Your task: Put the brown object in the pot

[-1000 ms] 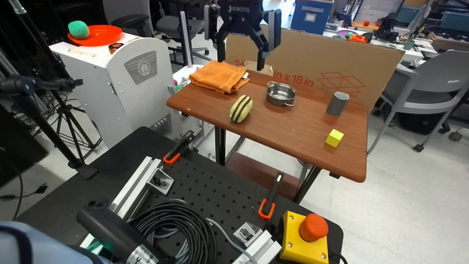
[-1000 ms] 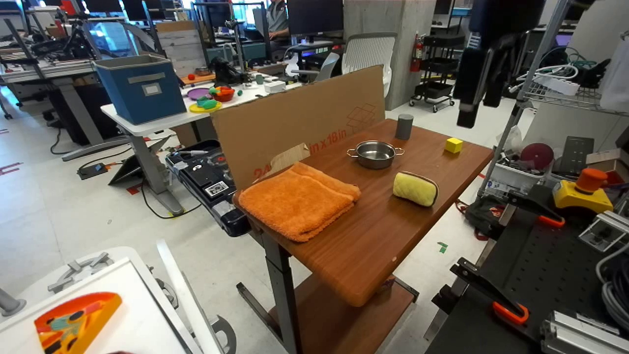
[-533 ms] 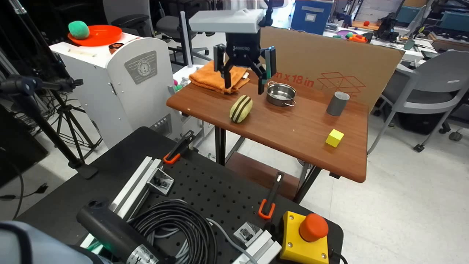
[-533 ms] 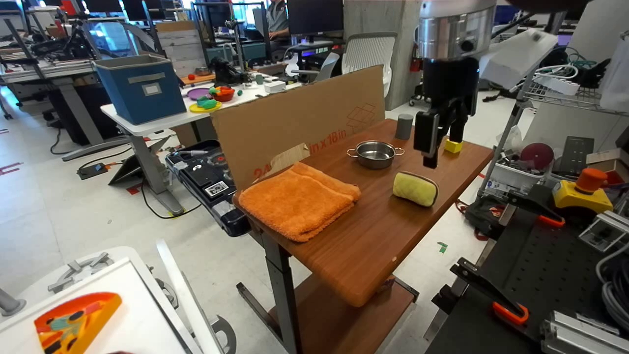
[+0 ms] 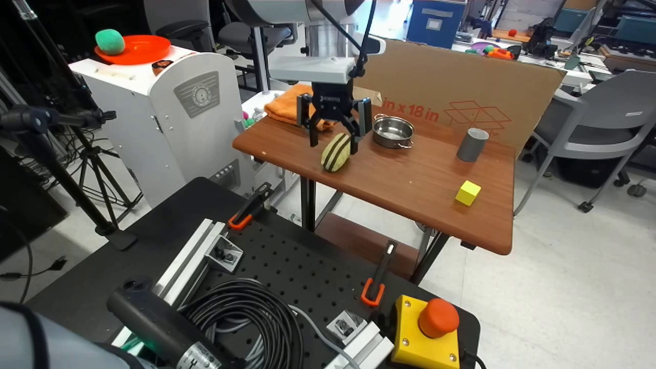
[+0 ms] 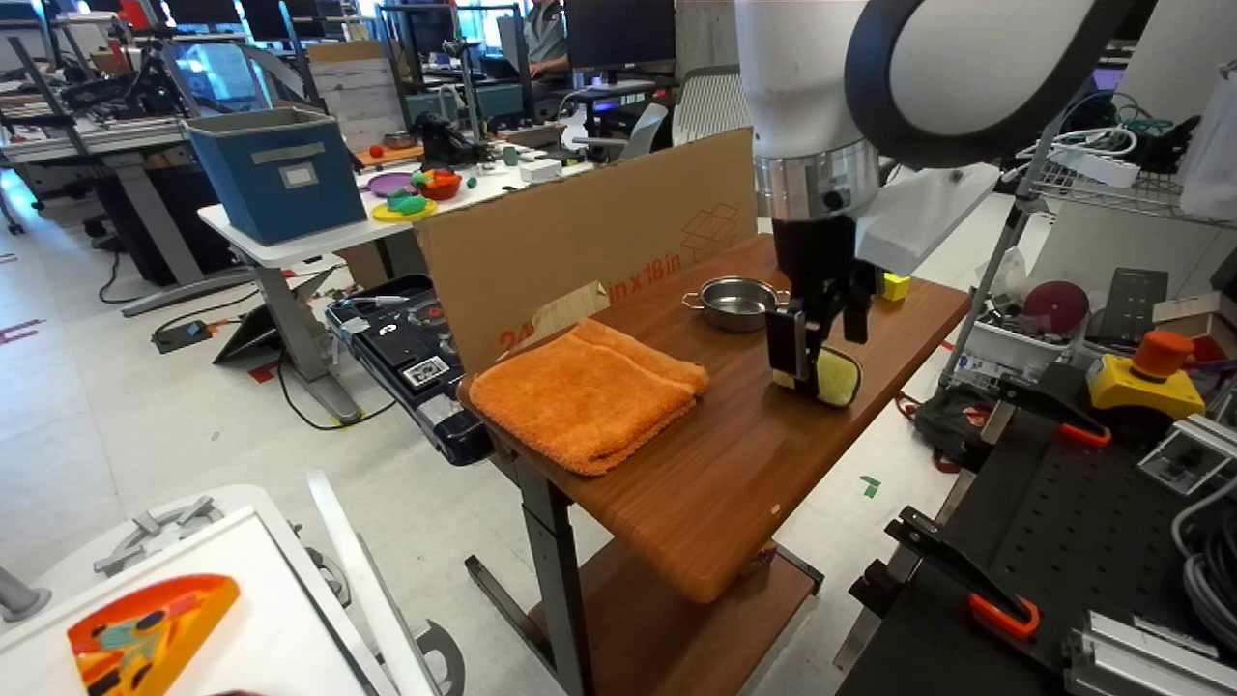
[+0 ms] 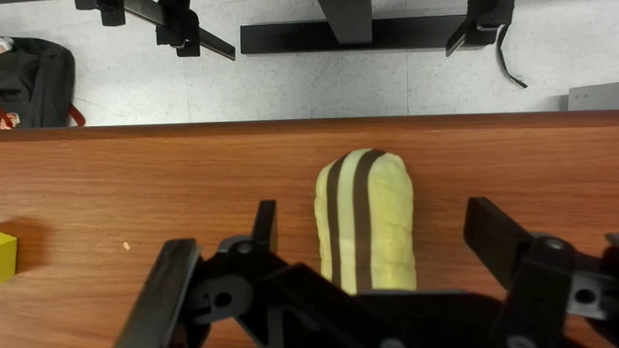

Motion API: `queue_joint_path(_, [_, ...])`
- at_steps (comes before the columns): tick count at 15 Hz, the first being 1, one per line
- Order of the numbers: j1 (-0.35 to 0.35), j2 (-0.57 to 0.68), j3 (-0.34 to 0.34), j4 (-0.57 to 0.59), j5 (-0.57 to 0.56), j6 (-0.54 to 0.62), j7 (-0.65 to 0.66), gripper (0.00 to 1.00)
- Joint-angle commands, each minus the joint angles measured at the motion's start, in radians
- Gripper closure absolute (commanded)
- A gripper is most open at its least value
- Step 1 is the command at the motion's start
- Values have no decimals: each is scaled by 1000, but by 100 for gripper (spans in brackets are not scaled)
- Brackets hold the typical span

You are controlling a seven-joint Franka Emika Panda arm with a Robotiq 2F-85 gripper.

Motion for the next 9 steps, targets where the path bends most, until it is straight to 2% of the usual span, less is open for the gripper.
queue_joint_path(1, [50,68,-46,59,-24,-2,39,32])
queue_joint_path(4, [68,93,-68,84,-22,-7,40,58])
queue_joint_path(9, [73,83,-102,136,-19,-28,41,94])
